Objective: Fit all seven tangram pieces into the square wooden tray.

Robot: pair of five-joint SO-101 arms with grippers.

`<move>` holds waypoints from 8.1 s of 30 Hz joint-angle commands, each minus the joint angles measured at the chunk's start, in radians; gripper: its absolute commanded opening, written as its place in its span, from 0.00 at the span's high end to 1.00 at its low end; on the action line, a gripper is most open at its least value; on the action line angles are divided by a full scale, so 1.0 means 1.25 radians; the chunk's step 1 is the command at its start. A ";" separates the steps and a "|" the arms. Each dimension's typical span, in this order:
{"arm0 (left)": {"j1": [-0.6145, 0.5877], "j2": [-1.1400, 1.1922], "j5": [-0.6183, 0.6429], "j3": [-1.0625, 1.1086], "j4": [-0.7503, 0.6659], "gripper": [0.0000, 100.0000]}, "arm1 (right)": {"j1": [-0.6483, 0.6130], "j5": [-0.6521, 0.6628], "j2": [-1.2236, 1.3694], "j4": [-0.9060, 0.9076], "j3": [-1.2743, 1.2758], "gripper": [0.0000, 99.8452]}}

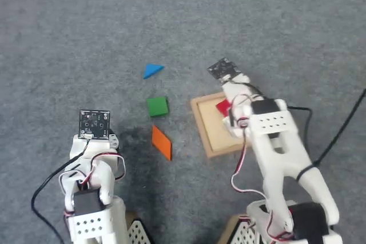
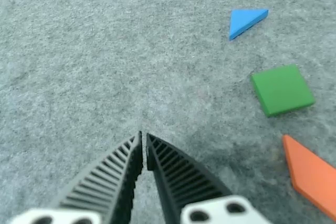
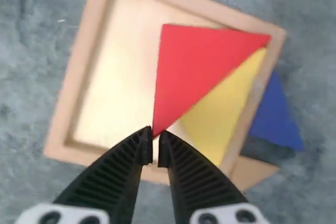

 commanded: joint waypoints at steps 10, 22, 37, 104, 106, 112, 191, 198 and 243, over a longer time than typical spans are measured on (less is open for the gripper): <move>0.004 -0.011 -0.001 -0.007 0.001 0.98 | 0.160 0.164 0.004 -0.071 -0.031 0.99; 0.004 -0.011 -0.001 -0.007 0.001 0.98 | 0.181 -0.258 0.230 -0.171 -0.230 0.96; 0.004 -0.011 -0.001 -0.007 0.001 0.98 | 0.101 -0.287 0.460 -0.164 -0.427 0.99; 0.029 -0.011 -0.002 -0.007 0.014 0.98 | -0.106 -0.253 0.368 -0.217 -0.277 0.99; 0.029 -0.011 -0.002 -0.007 0.014 0.98 | -0.100 -0.254 0.307 -0.236 -0.239 0.99; 0.029 -0.011 -0.002 -0.007 0.014 0.98 | 0.037 -0.257 0.014 -0.244 -0.093 0.99; 0.029 -0.011 -0.002 -0.007 0.015 0.98 | 0.072 -0.210 0.053 -0.150 -0.050 0.99; 0.029 -0.011 -0.002 -0.007 0.017 0.98 | 0.017 -0.204 0.186 -0.155 -0.052 0.99; 0.029 -0.011 -0.002 -0.007 0.018 0.98 | -0.060 -0.322 0.461 0.129 -0.701 0.99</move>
